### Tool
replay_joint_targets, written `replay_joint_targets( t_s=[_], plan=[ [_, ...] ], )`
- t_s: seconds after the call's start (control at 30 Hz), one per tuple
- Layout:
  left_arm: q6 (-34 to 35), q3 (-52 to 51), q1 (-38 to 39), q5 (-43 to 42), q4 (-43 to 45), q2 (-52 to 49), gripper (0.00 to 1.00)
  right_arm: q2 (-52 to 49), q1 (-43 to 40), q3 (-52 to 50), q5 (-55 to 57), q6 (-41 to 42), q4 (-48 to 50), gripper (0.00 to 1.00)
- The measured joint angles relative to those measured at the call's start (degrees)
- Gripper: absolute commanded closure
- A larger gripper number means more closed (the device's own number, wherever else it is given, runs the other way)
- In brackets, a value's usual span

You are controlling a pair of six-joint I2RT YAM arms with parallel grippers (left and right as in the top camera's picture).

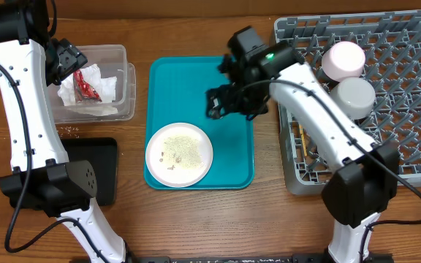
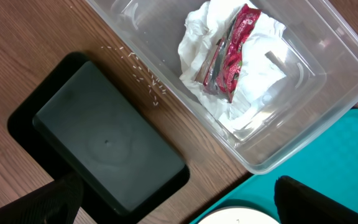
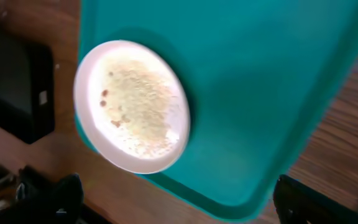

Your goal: Sort waste into correct bins and load items into the dishwasher

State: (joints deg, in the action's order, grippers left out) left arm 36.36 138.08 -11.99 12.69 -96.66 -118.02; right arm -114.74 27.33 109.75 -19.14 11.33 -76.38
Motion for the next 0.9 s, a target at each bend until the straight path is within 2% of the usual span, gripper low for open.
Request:
replay_joint_targets(
  t_s=[0.27,0.5,0.67,0.9],
  plan=[
    [0.0,0.0,0.0,0.0,0.0,0.0,0.0,5.7,-15.0,2.0,9.3,5.1,-5.0,0.0],
    [0.0,0.0,0.0,0.0,0.0,0.0,0.0,8.5,-29.9,2.8,8.7,6.3,-10.5,0.0],
    [0.2,0.0,0.0,0.0,3.8,0.0,0.0,8.5,-33.9,2.8,7.3,6.5,-14.2,0.0],
    [0.6,0.0,0.0,-2.9,8.2,0.0,0.0,8.5,-34.5,2.8,6.6,6.6,-13.5,0.0]
  ],
)
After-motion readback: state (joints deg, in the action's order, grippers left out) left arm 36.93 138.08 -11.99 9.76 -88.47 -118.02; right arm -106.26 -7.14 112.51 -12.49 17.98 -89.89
